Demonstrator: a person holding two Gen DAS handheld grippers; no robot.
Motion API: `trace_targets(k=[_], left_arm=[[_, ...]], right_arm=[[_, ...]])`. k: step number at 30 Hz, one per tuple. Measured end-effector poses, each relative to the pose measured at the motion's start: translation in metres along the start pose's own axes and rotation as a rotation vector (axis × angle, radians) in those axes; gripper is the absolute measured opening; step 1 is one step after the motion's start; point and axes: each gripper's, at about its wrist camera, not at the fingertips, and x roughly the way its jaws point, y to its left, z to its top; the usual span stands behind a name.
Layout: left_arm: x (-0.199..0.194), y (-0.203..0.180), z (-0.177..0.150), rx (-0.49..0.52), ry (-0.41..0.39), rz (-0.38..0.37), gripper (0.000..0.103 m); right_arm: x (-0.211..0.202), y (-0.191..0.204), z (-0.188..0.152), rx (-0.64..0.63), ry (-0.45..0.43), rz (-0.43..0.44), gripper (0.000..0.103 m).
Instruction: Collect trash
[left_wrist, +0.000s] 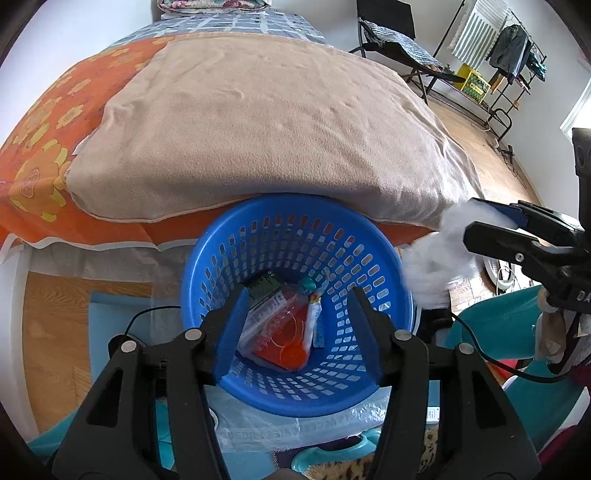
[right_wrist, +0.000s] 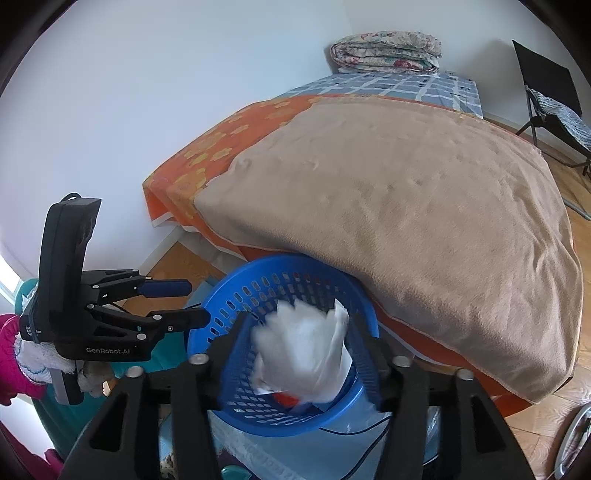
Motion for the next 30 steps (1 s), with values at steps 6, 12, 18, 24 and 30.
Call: trace_targets(k=[6, 12, 18, 24, 30], left_arm=[[-0.001, 0.003, 0.001, -0.015, -0.001, 0.008, 0.057], [-0.010, 0.001, 0.004, -0.013, -0.031, 0.016, 0.058], [-0.030, -0.002, 0.014, -0.020, -0.097, 0.015, 0.058], [-0.045, -0.002, 0.027, -0.036, -0.149, 0.028, 0.058], [-0.059, -0.006, 0.043, -0.031, -0.209, 0.040, 0.058]], right_arm=[[-0.002, 0.000, 0.001, 0.005, -0.006, 0.002, 0.070], [-0.006, 0.003, 0.002, -0.006, -0.020, -0.014, 0.078], [-0.018, 0.001, 0.006, 0.013, -0.068, -0.031, 0.084], [-0.030, -0.003, 0.014, 0.029, -0.117, -0.058, 0.087], [-0.042, -0.005, 0.020, 0.026, -0.170, -0.098, 0.090]])
